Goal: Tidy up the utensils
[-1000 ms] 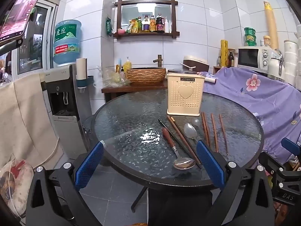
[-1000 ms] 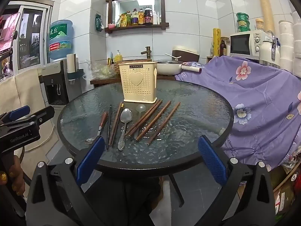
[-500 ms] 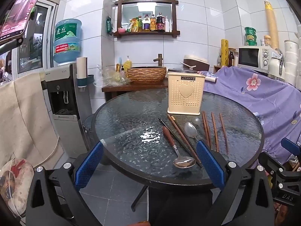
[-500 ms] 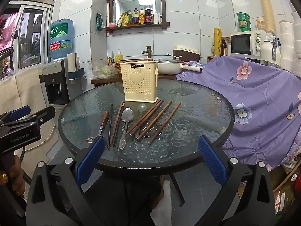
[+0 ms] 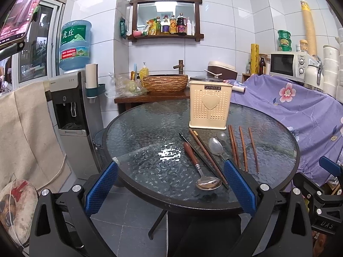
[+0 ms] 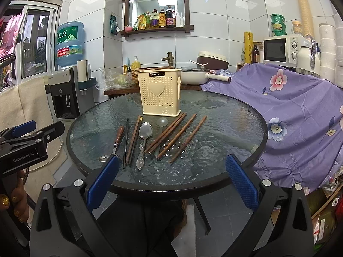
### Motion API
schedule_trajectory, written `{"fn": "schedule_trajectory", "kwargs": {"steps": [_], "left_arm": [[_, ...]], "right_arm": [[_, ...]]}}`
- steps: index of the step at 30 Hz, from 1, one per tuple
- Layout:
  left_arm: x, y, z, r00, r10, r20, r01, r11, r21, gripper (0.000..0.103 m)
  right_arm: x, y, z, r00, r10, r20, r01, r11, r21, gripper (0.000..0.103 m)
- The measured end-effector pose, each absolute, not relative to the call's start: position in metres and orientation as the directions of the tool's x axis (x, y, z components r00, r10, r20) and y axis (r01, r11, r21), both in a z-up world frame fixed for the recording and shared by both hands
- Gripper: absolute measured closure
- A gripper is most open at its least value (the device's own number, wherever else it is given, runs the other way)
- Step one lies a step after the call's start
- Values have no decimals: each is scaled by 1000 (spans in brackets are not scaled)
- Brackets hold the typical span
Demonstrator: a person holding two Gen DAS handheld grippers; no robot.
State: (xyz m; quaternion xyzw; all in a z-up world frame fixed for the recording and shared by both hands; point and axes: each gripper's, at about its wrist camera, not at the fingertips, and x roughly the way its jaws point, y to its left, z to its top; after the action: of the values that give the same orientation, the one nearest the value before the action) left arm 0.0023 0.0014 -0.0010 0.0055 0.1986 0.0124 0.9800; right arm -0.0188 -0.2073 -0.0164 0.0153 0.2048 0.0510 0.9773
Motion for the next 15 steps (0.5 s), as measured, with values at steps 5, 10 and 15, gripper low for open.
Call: {"fn": "schedule_trajectory", "kwargs": {"steps": [5,10,15], "left_arm": [[2,1,-2,921,30,-388,-26,1000,15,6],[1,2,-2,920,27,-390,-24,1000,13,6],[1,2,-2,920,26,-390,-24,1000,9,6]], "right_arm": [[-19,-207,-16,911,107,-399,-93,994,52,5],[-19,-208,-16,911,107,-399,-94,994,51,5],[-19,-207,-16,911,106,-399,-93,994,51,5]]}}
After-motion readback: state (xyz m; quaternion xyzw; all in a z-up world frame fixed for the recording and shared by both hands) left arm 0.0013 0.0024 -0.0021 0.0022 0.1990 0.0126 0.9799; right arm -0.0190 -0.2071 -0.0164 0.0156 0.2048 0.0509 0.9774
